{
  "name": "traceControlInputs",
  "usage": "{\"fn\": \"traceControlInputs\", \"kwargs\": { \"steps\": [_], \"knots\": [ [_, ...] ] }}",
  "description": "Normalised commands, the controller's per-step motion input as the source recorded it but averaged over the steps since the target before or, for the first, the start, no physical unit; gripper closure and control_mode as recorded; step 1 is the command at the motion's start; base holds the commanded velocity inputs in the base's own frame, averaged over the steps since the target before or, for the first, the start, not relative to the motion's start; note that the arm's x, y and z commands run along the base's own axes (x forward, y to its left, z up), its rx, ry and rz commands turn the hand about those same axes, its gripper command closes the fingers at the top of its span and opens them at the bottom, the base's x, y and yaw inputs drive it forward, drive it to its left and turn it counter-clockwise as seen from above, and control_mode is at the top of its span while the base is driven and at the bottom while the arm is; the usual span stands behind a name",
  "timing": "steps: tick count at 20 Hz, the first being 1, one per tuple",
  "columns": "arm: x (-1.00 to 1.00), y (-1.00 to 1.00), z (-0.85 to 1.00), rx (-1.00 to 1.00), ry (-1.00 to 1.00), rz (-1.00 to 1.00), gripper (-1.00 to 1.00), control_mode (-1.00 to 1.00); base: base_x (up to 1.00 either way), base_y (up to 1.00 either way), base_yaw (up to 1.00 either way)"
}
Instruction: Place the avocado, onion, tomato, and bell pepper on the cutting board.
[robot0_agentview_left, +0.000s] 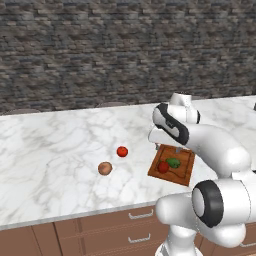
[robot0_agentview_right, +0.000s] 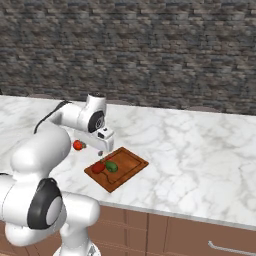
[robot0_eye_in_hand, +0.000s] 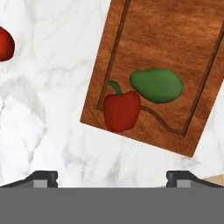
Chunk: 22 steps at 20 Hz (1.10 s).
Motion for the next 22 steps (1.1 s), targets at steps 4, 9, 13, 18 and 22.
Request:
{"fn": "traceControlInputs", "kwargs": {
  "steps": [4,9,13,18,22],
  "knots": [
    [0.00,0.38,0.86,0.03,0.00,0.00,-1.00,-1.00,0.00,0.00,0.00],
    [0.00,0.46,0.40,0.00,-0.20,0.01,-1.00,-1.00,0.00,0.00,0.00],
    [0.29,0.40,0.00,-0.01,-0.18,0.00,-1.00,-1.00,0.00,0.00,0.00],
    [0.38,0.36,0.00,-0.01,-0.04,0.01,-1.00,-1.00,0.00,0.00,0.00],
    [0.49,0.24,0.00,0.00,0.01,0.01,-1.00,-1.00,0.00,0.00,0.00]
  ]
}}
